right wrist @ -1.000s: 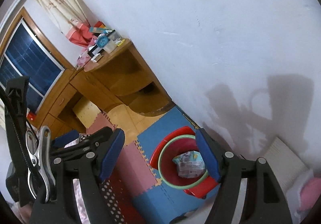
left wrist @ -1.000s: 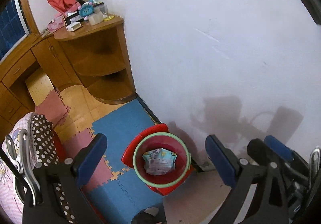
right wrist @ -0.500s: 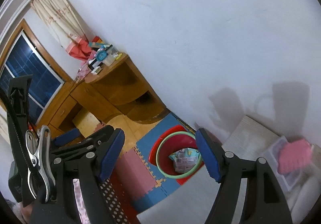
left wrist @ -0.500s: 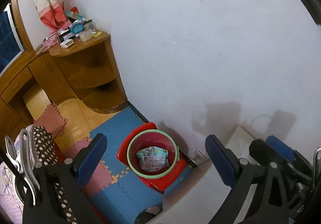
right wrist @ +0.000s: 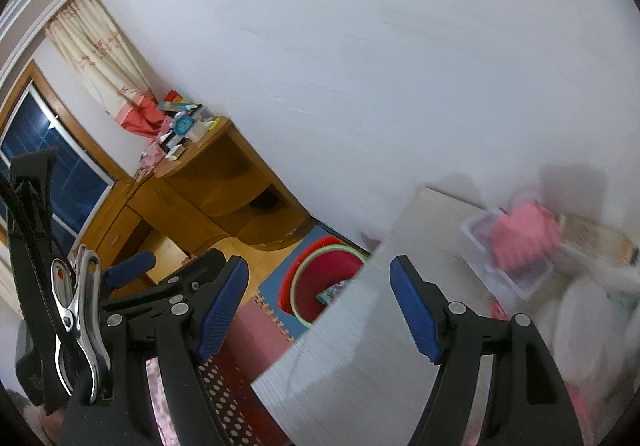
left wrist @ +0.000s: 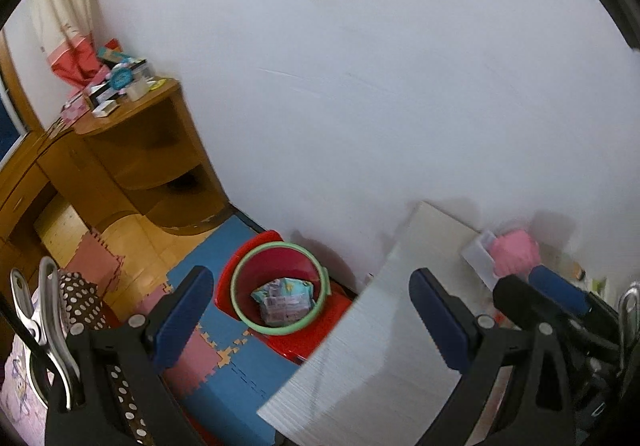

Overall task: Collect trash
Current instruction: 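Raise both tools from the bucket and move back over the table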

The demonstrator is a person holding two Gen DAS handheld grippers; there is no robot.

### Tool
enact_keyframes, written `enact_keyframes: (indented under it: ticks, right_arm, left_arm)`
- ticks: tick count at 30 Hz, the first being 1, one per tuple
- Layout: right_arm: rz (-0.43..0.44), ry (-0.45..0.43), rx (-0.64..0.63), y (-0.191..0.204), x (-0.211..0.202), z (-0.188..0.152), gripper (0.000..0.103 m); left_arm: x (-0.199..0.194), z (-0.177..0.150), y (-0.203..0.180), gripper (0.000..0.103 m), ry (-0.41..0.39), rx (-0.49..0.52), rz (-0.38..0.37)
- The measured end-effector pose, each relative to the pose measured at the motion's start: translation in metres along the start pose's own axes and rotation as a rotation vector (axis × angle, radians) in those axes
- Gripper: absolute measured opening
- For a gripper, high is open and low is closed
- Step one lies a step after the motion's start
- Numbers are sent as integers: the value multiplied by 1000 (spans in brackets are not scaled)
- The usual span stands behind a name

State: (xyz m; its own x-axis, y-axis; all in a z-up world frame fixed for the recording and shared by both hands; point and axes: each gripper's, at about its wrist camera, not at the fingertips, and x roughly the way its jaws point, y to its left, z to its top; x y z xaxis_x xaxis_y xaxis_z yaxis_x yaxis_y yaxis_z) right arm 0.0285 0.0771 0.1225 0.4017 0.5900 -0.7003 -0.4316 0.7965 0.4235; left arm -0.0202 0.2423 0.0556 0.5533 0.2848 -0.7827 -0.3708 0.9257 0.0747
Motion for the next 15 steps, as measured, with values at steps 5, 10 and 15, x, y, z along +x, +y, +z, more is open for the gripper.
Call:
enact_keyframes:
  ticks: [5,10,15]
  right_arm:
    - [-22,1,55,-26,-14,-19,75]
    - [-53,-7,104,-53,-29,-36,75]
    - [-83,-14,142,-74,-44,-55,75]
  left_arm:
    - [3,-17,-28,100,10,59,-27]
    - [7,-35,-58,100,39,115,-72]
    - [10,-49,-74,100,31,174,-84]
